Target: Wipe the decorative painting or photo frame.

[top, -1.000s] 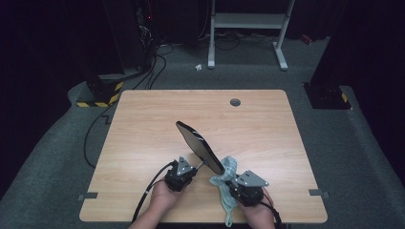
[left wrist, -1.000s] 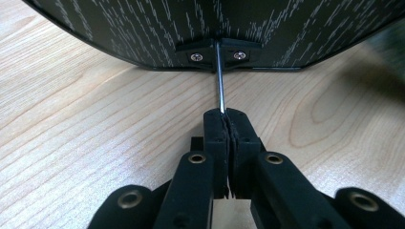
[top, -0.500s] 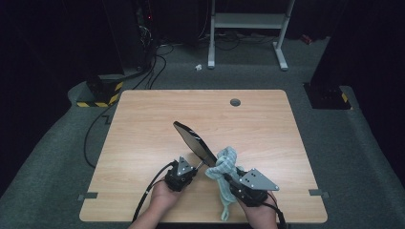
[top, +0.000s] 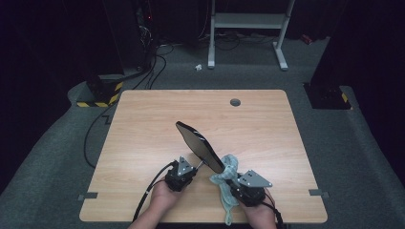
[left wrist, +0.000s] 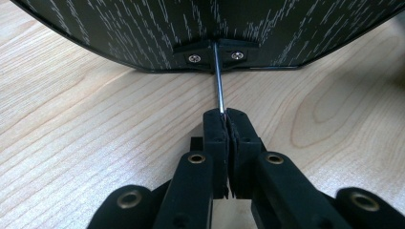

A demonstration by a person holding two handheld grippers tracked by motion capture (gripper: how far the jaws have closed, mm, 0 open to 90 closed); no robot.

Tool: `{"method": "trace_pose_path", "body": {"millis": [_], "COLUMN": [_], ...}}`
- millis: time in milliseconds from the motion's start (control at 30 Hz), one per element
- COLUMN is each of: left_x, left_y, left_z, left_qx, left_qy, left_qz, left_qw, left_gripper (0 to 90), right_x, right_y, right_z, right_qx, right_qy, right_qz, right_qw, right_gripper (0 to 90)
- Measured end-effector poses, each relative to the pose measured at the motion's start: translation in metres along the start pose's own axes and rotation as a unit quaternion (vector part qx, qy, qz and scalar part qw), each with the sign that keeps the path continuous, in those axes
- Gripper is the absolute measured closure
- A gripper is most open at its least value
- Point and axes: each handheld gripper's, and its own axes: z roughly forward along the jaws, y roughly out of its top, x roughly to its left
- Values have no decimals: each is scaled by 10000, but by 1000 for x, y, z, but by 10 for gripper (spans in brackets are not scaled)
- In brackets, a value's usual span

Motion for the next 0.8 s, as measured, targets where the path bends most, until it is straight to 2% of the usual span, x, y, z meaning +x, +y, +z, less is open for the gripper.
{"method": "trace_pose_path", "body": {"millis": [200,267,367,500,600,800], "left_x": [0,0,0,0,0,0], "left_y": [0,0,0,0,0,0], "left_z": [0,0,0,0,0,1], "left_qx": [0,-3,-1,-13,-12,11], "left_qy": [9,17,15,18,13,-66], "left_qz": [7,14,15,9,17,-67], "left_qw": [10000,10000,10000,10000,10000,10000], "left_gripper": [877,876,876,878,878,872], "right_x": [-9,-10,-9,-6,-2,8], "right_y": [-8,-10,-9,-5,2,32], "right_z": [28,33,29,13,-4,-30], "right_qx": [509,546,514,264,-31,-709], "right_qy": [150,179,126,85,71,49], "right_qz": [207,275,220,122,121,-108], "right_qw": [9984,9980,9984,9995,9999,9974], "right_gripper": [671,671,672,672,672,669]}}
